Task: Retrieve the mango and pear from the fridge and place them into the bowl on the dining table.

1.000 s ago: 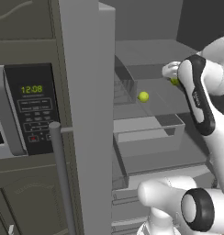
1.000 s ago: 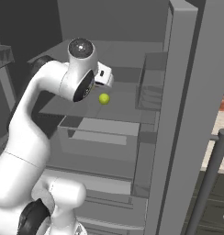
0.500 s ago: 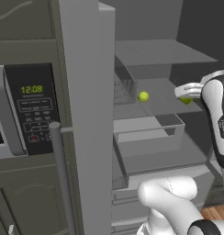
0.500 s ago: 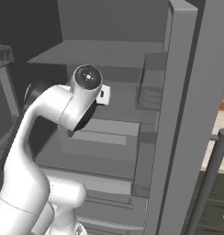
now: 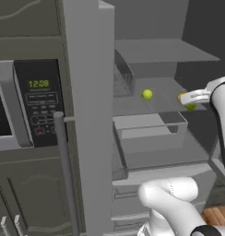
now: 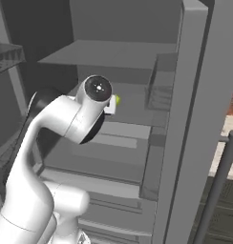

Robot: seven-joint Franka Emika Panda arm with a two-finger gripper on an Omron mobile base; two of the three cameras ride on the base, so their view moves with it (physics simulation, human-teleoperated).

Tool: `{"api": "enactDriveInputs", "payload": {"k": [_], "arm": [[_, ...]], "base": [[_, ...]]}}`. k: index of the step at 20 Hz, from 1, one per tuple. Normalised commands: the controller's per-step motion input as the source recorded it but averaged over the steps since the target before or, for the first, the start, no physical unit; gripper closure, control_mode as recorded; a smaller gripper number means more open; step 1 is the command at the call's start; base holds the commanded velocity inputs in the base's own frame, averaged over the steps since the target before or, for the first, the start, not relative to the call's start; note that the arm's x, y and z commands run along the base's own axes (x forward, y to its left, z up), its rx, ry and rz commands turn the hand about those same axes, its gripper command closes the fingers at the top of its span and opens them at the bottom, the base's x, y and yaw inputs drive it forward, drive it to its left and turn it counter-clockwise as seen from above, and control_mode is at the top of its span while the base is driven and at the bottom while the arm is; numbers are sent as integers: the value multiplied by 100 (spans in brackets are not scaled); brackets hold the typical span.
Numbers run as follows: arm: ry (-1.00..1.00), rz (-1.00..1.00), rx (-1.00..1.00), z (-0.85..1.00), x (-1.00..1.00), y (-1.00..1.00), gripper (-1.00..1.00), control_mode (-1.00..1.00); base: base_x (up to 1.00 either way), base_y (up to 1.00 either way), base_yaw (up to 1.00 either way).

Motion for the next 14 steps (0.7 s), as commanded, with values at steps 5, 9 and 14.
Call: {"api": "enactDriveInputs", "payload": {"k": [5,9,14], "arm": [[0,0,0,0,0,0,100,100],[0,0,0,0,0,0,100,100],[0,0,0,0,0,0,100,100]], "base": [[-69,0,28],[-75,0,36],[-58,0,43]]}}
